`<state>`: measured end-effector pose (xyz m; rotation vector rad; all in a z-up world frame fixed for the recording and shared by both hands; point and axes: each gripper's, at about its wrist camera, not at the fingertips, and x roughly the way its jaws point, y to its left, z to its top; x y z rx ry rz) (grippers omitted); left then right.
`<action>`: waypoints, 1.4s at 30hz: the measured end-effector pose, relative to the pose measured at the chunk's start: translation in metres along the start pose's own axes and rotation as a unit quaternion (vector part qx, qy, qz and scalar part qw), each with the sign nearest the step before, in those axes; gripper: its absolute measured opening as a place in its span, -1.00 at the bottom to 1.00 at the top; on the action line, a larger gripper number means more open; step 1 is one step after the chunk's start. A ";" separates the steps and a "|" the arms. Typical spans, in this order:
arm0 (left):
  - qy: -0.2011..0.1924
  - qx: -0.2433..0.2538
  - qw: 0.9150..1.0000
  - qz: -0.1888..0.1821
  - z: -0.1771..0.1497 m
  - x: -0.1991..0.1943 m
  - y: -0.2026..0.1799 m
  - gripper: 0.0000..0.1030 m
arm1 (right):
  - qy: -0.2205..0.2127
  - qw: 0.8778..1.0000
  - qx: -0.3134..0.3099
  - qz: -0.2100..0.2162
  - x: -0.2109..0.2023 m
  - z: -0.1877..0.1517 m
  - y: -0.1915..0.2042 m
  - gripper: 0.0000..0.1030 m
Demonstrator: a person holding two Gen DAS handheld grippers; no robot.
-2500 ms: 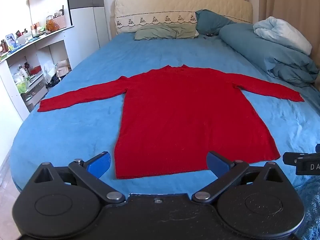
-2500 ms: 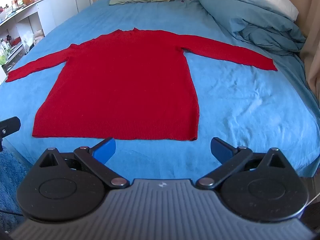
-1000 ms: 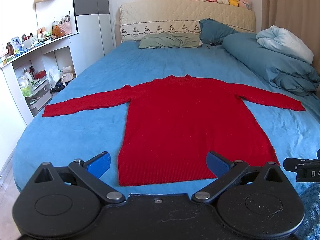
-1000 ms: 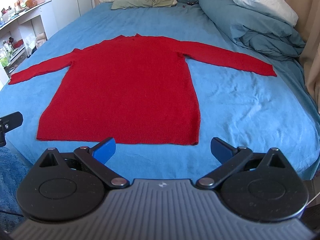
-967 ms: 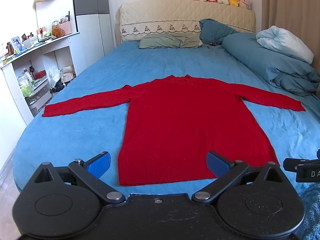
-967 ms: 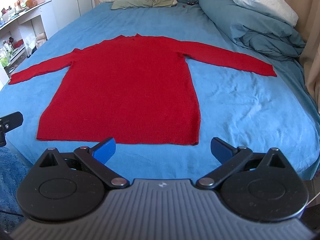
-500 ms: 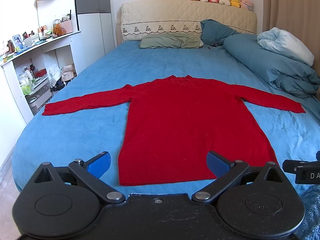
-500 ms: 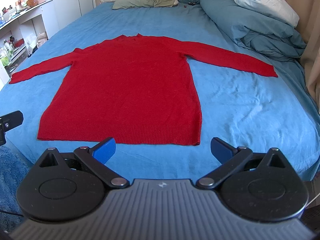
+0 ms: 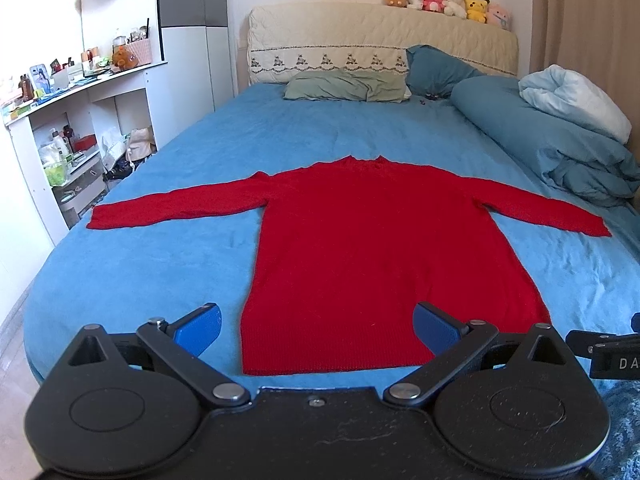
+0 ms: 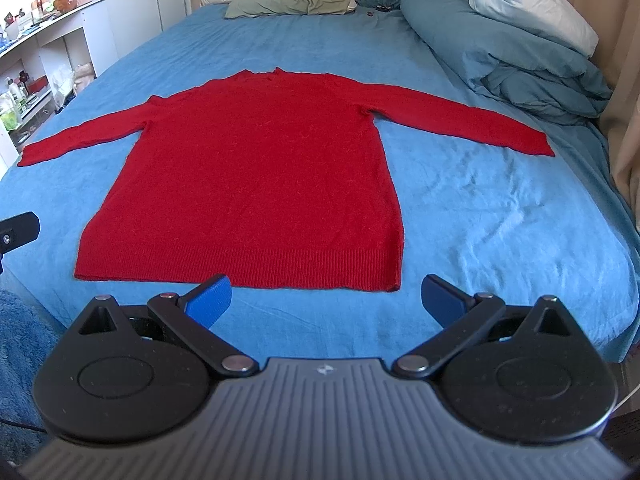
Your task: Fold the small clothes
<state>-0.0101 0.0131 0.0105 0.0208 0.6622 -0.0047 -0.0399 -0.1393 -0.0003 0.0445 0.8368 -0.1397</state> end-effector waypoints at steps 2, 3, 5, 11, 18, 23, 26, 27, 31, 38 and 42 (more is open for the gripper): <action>-0.001 0.001 1.000 0.001 -0.001 0.000 0.000 1.00 | 0.000 1.000 0.000 0.000 0.000 0.000 0.000 1.00; -0.001 0.001 1.000 0.002 -0.001 -0.001 0.000 1.00 | 0.000 1.000 0.000 0.000 0.000 0.000 0.000 1.00; -0.002 0.001 1.000 0.002 -0.001 -0.001 0.000 1.00 | 0.000 1.000 0.000 0.000 0.000 0.000 0.001 1.00; -0.002 0.001 1.000 0.001 0.000 -0.002 0.000 1.00 | 0.000 1.000 0.000 0.000 -0.001 0.001 0.001 1.00; -0.005 0.000 1.000 0.002 0.001 -0.003 0.001 1.00 | -0.003 1.000 -0.003 0.001 -0.004 0.002 0.003 1.00; -0.015 0.005 1.000 0.003 0.001 -0.008 -0.001 1.00 | -0.006 1.000 -0.004 0.001 -0.007 0.004 0.004 1.00; -0.029 0.006 1.000 -0.008 0.004 -0.012 -0.002 1.00 | -0.006 1.000 0.001 0.003 -0.007 0.008 0.004 1.00; -0.033 0.006 0.999 -0.013 0.007 -0.013 -0.003 1.00 | -0.007 1.000 0.001 0.002 -0.008 0.011 0.003 1.00; -0.046 0.007 0.998 -0.038 0.029 -0.007 -0.007 1.00 | -0.021 1.000 0.001 -0.012 -0.012 0.028 -0.004 1.00; -0.090 0.023 0.993 -0.071 0.098 0.011 -0.025 1.00 | -0.067 0.997 0.011 -0.025 -0.015 0.090 -0.035 1.00; -0.124 0.055 0.989 -0.066 0.140 0.036 -0.046 1.00 | -0.083 0.995 0.040 -0.027 0.001 0.132 -0.069 1.00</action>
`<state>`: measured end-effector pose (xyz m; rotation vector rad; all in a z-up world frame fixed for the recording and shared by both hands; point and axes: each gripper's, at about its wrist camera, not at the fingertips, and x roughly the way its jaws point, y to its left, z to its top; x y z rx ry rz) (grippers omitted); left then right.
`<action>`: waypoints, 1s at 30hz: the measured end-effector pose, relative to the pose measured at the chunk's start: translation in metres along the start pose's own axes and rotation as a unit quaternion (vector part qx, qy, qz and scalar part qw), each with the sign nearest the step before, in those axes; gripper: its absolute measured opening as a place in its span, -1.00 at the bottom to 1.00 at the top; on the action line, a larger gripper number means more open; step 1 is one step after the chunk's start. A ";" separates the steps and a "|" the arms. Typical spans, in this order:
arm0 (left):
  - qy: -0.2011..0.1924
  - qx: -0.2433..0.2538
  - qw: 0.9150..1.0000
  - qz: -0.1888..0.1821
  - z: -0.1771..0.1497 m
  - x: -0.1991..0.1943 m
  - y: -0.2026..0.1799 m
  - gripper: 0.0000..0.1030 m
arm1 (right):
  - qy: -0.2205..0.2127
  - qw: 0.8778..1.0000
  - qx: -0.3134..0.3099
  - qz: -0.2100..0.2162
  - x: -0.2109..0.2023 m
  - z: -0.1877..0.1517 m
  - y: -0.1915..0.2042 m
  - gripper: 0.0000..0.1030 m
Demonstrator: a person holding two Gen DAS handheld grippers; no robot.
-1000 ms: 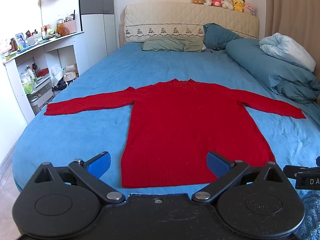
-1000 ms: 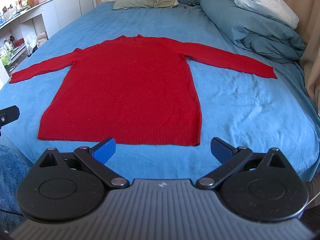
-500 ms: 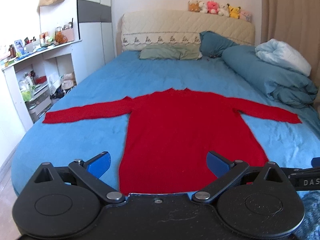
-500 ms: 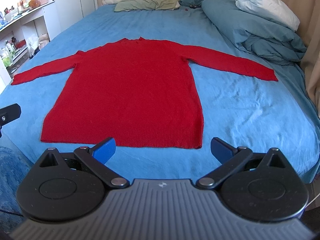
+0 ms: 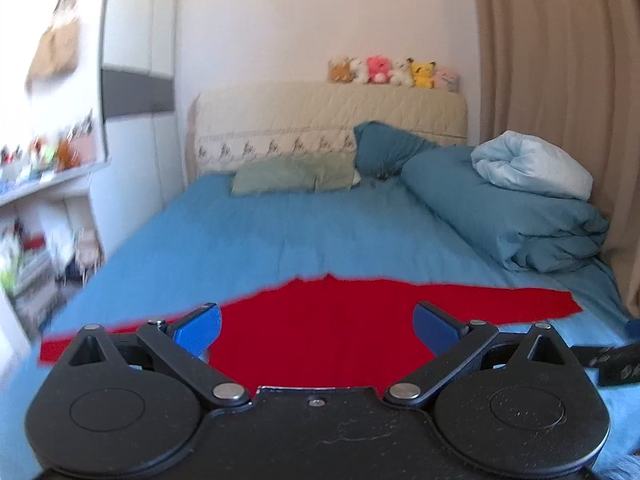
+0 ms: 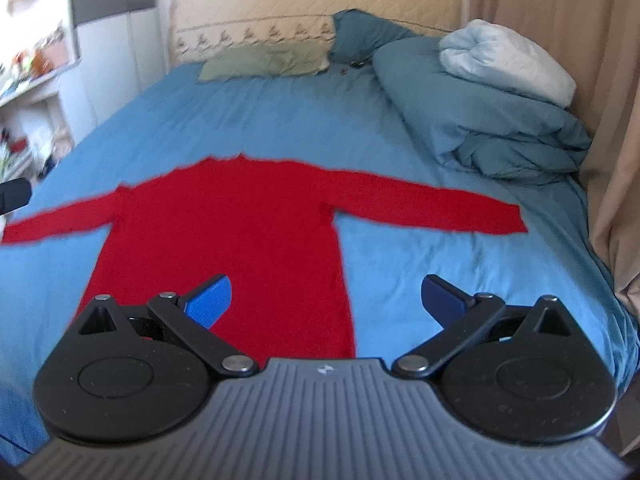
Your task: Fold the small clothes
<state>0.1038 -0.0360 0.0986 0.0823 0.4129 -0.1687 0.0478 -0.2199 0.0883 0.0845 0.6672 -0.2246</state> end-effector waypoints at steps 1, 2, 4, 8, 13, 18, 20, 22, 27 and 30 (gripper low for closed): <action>-0.002 0.011 1.000 -0.004 0.010 0.015 -0.005 1.00 | -0.004 1.000 0.004 -0.008 0.007 0.009 -0.007 1.00; -0.002 0.016 1.000 -0.006 0.015 0.025 -0.009 1.00 | -0.007 1.000 0.006 -0.018 0.018 0.019 -0.015 1.00; -0.002 0.025 1.000 -0.016 0.026 0.052 -0.018 1.00 | -0.008 0.999 0.015 -0.031 0.039 0.032 -0.031 1.00; 0.015 0.034 0.999 -0.034 0.031 0.112 -0.036 1.00 | 0.011 0.997 0.060 -0.044 0.099 0.048 -0.070 1.00; 0.072 0.046 0.994 -0.068 0.019 0.203 -0.057 1.00 | 0.057 0.990 0.088 -0.095 0.184 0.039 -0.108 1.00; 0.144 0.036 0.987 -0.061 -0.008 0.287 -0.070 1.00 | 0.060 0.984 0.113 -0.127 0.252 0.007 -0.138 1.00; 0.169 0.039 0.983 -0.061 -0.023 0.316 -0.074 1.00 | 0.060 0.982 0.122 -0.133 0.272 -0.005 -0.145 1.00; 0.186 0.036 0.980 -0.067 -0.037 0.337 -0.075 1.00 | 0.060 0.979 0.138 -0.134 0.292 -0.018 -0.153 1.00; 0.229 0.002 0.971 -0.072 -0.059 0.380 -0.073 1.00 | 0.043 0.973 0.171 -0.151 0.339 -0.036 -0.167 1.00; 0.250 -0.025 0.965 -0.080 -0.068 0.407 -0.070 1.00 | 0.014 0.964 0.190 -0.184 0.359 -0.027 -0.184 1.00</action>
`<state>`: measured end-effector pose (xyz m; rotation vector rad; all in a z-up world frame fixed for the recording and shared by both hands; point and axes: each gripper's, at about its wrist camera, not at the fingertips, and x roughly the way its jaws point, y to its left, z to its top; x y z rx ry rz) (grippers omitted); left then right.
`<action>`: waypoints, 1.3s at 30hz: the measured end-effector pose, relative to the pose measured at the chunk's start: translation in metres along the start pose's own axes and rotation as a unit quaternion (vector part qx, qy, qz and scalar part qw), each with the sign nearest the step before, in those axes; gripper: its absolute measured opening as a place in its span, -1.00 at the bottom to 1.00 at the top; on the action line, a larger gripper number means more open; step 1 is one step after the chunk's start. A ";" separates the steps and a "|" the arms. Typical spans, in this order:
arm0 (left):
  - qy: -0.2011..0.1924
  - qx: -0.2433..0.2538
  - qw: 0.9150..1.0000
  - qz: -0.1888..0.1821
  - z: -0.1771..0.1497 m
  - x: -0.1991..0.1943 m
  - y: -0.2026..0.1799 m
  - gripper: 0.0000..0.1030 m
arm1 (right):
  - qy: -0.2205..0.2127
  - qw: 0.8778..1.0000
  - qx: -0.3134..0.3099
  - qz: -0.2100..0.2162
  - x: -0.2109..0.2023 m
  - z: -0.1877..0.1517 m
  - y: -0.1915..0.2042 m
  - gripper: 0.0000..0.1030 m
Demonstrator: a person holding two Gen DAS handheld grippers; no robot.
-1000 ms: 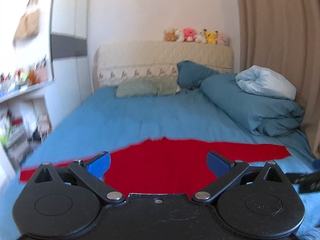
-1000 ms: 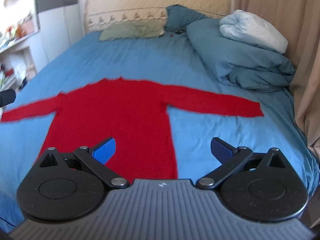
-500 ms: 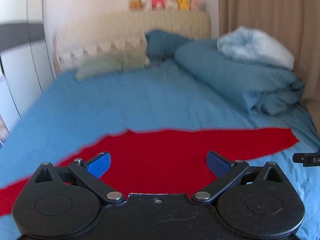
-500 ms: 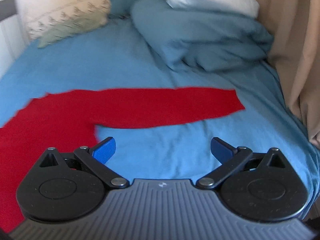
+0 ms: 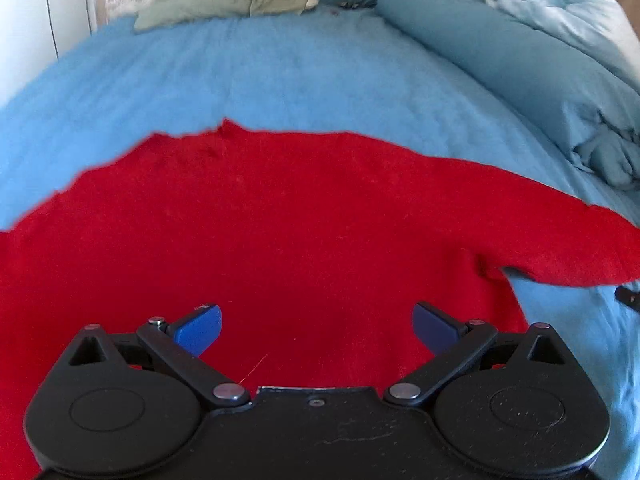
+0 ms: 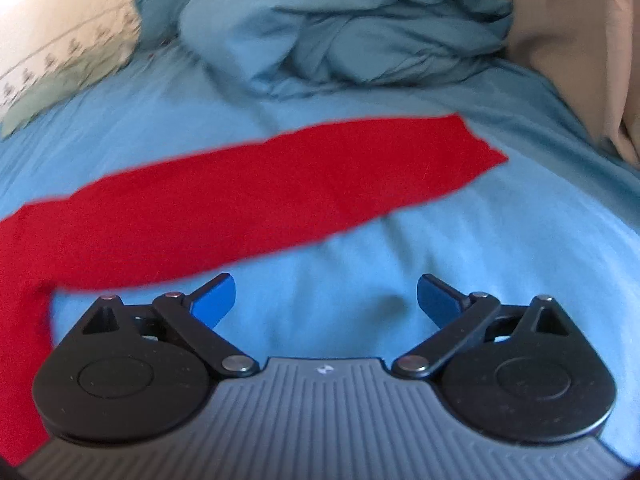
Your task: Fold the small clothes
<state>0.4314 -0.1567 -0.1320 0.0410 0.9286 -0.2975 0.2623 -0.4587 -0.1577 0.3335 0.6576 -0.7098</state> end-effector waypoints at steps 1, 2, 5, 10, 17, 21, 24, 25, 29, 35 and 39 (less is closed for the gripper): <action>0.005 -0.006 1.000 0.001 0.001 0.006 0.002 1.00 | -0.007 1.000 0.013 -0.011 0.007 0.006 -0.004 1.00; 0.009 -0.011 1.000 0.003 0.002 0.012 0.004 0.99 | -0.007 0.999 0.036 -0.024 0.017 0.013 -0.011 1.00; 0.012 -0.016 1.000 0.007 0.004 0.024 0.007 0.99 | 0.001 0.993 0.117 -0.028 0.041 0.027 -0.038 0.75; 0.011 -0.001 1.000 0.023 0.012 0.036 0.006 0.99 | -0.010 0.987 0.161 -0.026 0.059 0.038 -0.058 0.11; -0.017 -0.034 0.999 0.003 0.011 0.031 0.019 0.91 | -0.011 0.990 0.136 -0.023 0.050 0.048 -0.054 -0.59; -0.037 -0.030 0.999 0.024 0.020 0.014 0.032 0.91 | -0.061 0.994 0.085 0.026 0.016 0.074 -0.024 -0.59; -0.076 -0.022 0.996 0.047 0.026 -0.007 0.045 0.91 | -0.103 0.991 0.047 0.074 -0.020 0.093 0.026 -0.59; -0.086 -0.023 0.995 0.047 0.027 -0.013 0.051 0.91 | -0.110 0.988 0.041 0.102 -0.031 0.097 0.045 -0.59; -0.117 -0.039 0.991 0.052 0.032 -0.037 0.080 0.92 | -0.128 0.964 -0.030 0.229 -0.071 0.090 0.145 -0.59; -0.115 -0.043 0.989 0.079 0.022 -0.042 0.116 0.94 | -0.067 0.930 -0.166 0.322 -0.072 -0.021 0.273 -0.60; -0.085 -0.029 0.993 0.074 0.011 -0.030 0.125 0.94 | -0.014 0.923 -0.215 0.319 -0.056 -0.075 0.298 -0.58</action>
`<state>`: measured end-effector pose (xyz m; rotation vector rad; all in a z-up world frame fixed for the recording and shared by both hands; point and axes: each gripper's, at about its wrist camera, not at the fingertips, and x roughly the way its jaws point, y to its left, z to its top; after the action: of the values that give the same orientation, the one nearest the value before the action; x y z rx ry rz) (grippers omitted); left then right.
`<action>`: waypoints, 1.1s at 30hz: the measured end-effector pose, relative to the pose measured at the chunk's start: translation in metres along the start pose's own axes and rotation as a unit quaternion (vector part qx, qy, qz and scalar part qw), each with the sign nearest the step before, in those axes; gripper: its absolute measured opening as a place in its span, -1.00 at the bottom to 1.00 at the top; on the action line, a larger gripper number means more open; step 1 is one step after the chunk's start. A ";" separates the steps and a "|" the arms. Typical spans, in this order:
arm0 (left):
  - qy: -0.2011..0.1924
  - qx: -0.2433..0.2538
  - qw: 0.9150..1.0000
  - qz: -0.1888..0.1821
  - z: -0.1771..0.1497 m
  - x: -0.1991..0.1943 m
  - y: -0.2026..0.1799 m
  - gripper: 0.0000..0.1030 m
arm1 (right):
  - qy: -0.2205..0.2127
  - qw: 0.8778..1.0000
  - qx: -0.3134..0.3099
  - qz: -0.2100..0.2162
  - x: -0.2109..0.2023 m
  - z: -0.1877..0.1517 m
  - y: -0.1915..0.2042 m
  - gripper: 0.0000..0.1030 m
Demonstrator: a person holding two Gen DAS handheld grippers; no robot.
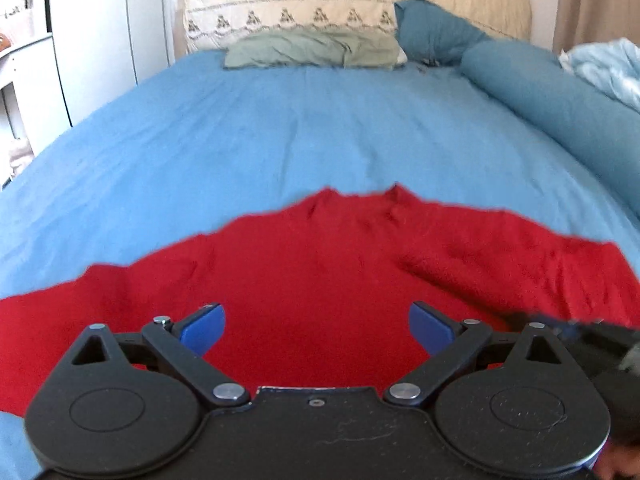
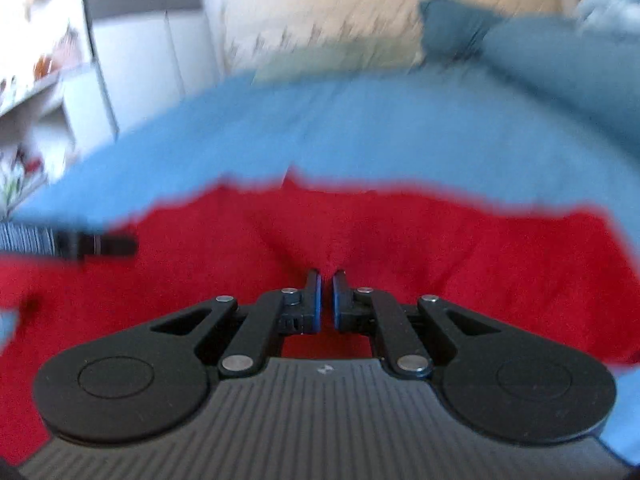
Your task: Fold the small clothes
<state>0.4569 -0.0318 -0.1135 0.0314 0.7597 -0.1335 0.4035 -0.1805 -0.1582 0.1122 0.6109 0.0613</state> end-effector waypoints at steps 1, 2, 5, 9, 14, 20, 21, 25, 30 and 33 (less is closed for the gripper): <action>0.002 -0.002 1.000 -0.008 -0.003 0.001 0.002 0.94 | -0.005 1.000 -0.004 -0.001 -0.001 -0.004 0.002 -0.57; 0.003 -0.005 1.000 -0.018 -0.005 0.002 0.003 0.94 | -0.006 1.000 -0.003 0.003 -0.003 -0.004 0.000 -0.54; 0.013 -0.020 0.999 -0.047 -0.010 0.006 0.001 0.94 | -0.003 1.000 -0.020 0.013 -0.012 0.002 -0.002 -0.06; 0.012 -0.028 0.996 -0.083 -0.011 0.001 -0.017 0.94 | -0.039 0.996 -0.078 0.013 -0.043 0.004 -0.017 0.62; -0.001 -0.026 0.995 -0.101 0.004 0.006 -0.065 0.94 | -0.023 0.994 -0.106 0.008 -0.073 -0.005 -0.047 0.62; 0.037 -0.011 0.998 -0.051 0.007 0.053 -0.114 0.78 | -0.018 0.996 -0.084 -0.001 -0.097 -0.021 -0.077 0.62; 0.043 -0.010 0.998 -0.038 0.005 0.059 -0.114 0.75 | -0.018 0.996 -0.082 -0.001 -0.099 -0.022 -0.081 0.62; 0.036 -0.002 0.999 -0.026 -0.007 0.056 -0.101 0.68 | -0.017 0.997 -0.071 0.013 -0.105 -0.026 -0.092 0.62; 0.020 -0.035 0.999 -0.027 -0.021 0.032 -0.069 0.67 | -0.024 0.997 -0.066 0.019 -0.117 -0.032 -0.099 0.62; 0.028 -0.068 0.995 -0.066 -0.030 0.028 -0.057 0.65 | -0.027 0.998 -0.062 0.012 -0.122 -0.034 -0.101 0.62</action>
<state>0.4490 -0.0892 -0.1537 -0.1456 0.8247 -0.2061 0.2866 -0.2888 -0.1292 0.0018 0.5495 0.1184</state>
